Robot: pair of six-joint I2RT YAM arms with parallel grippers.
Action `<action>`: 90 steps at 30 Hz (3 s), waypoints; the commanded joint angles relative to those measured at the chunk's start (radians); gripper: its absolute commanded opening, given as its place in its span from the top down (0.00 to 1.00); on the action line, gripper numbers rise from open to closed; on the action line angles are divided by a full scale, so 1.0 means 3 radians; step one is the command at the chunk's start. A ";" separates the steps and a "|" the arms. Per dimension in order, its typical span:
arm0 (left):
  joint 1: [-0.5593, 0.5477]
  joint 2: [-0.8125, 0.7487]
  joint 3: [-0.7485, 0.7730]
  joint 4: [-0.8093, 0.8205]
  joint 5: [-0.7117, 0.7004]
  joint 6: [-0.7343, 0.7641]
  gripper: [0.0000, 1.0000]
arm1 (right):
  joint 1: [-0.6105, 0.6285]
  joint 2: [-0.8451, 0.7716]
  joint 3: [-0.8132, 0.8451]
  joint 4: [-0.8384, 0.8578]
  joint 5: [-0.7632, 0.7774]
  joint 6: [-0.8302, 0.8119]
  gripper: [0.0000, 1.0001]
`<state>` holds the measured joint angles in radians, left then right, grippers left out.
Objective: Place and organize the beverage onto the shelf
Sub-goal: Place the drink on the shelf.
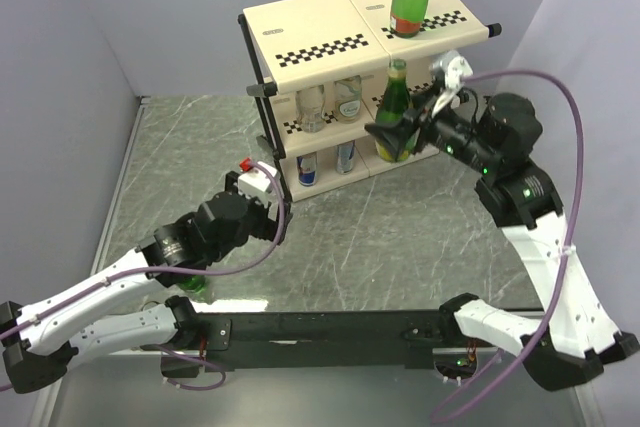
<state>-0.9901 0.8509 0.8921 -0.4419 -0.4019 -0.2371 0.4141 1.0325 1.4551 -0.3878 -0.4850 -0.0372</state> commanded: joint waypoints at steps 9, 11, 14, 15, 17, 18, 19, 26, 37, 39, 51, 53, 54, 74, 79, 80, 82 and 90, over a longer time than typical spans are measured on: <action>-0.0008 0.0063 -0.0248 0.0256 -0.0424 0.0253 0.07 | -0.0025 0.1017 0.1755 0.0260 0.0497 0.0052 1.00; -0.0008 0.0078 -0.0269 0.0231 -0.0440 0.0264 0.07 | -0.0030 0.1221 0.2046 0.0224 0.0558 0.0068 1.00; -0.0008 0.0073 -0.0284 0.0210 -0.0460 0.0259 0.07 | -0.0030 0.1477 0.2379 0.0198 0.0640 0.0093 1.00; -0.0008 0.0068 -0.0294 0.0205 -0.0465 0.0259 0.07 | -0.0030 0.1543 0.2471 0.0193 0.0676 0.0098 1.00; -0.0008 0.0048 -0.0320 0.0185 -0.0506 0.0243 0.07 | -0.0025 0.1758 0.2767 0.0153 0.0747 0.0109 1.00; -0.0013 0.0037 -0.0330 0.0185 -0.0527 0.0243 0.07 | -0.0025 0.1895 0.2875 0.0147 0.0778 0.0109 1.00; -0.0008 0.0012 -0.0350 0.0180 -0.0532 0.0238 0.07 | -0.0025 0.1963 0.3043 0.0147 0.0798 0.0109 1.00; -0.0008 -0.0019 -0.0391 0.0185 -0.0593 0.0238 0.06 | -0.0025 0.2346 0.3376 0.0336 0.1034 0.0068 1.00; -0.0008 0.0063 -0.0402 0.0149 -0.0634 0.0223 0.07 | -0.0046 0.2694 0.3597 0.0592 0.1203 0.0001 1.00; -0.0008 0.0063 -0.0397 0.0139 -0.0634 0.0218 0.06 | -0.0046 0.2730 0.3597 0.0612 0.1208 0.0001 1.00; -0.0008 0.0048 -0.0402 0.0123 -0.0624 0.0202 0.07 | -0.0092 0.2848 0.3510 0.0848 0.1290 -0.0060 1.00; -0.0008 0.0037 -0.0402 0.0118 -0.0629 0.0192 0.07 | -0.0092 0.2858 0.3500 0.0863 0.1300 -0.0065 1.00; -0.0008 0.0037 -0.0402 0.0118 -0.0629 0.0192 0.07 | -0.0092 0.2863 0.3494 0.0863 0.1305 -0.0060 0.98; -0.0008 0.0053 -0.0397 0.0108 -0.0598 0.0197 0.07 | -0.0112 0.2751 0.3244 0.0843 0.1274 0.0027 0.32; -0.0008 0.0058 -0.0396 0.0108 -0.0598 0.0192 0.07 | -0.0107 0.2730 0.3239 0.0843 0.1290 0.0037 0.19; -0.0013 0.0053 -0.0391 0.0103 -0.0593 0.0187 0.07 | -0.0107 0.2730 0.3239 0.0838 0.1290 0.0037 0.18; -0.0013 0.0048 -0.0396 0.0108 -0.0593 0.0187 0.07 | -0.0112 0.2715 0.3239 0.0832 0.1284 0.0042 0.17; -0.0008 0.0048 -0.0391 0.0103 -0.0588 0.0182 0.07 | -0.0107 0.2659 0.3249 0.0822 0.1300 0.0027 0.14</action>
<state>-0.9901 0.8703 0.7723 -0.4301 -0.5739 -0.1780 0.3882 1.8774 2.4126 -0.1879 -0.1116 -0.0334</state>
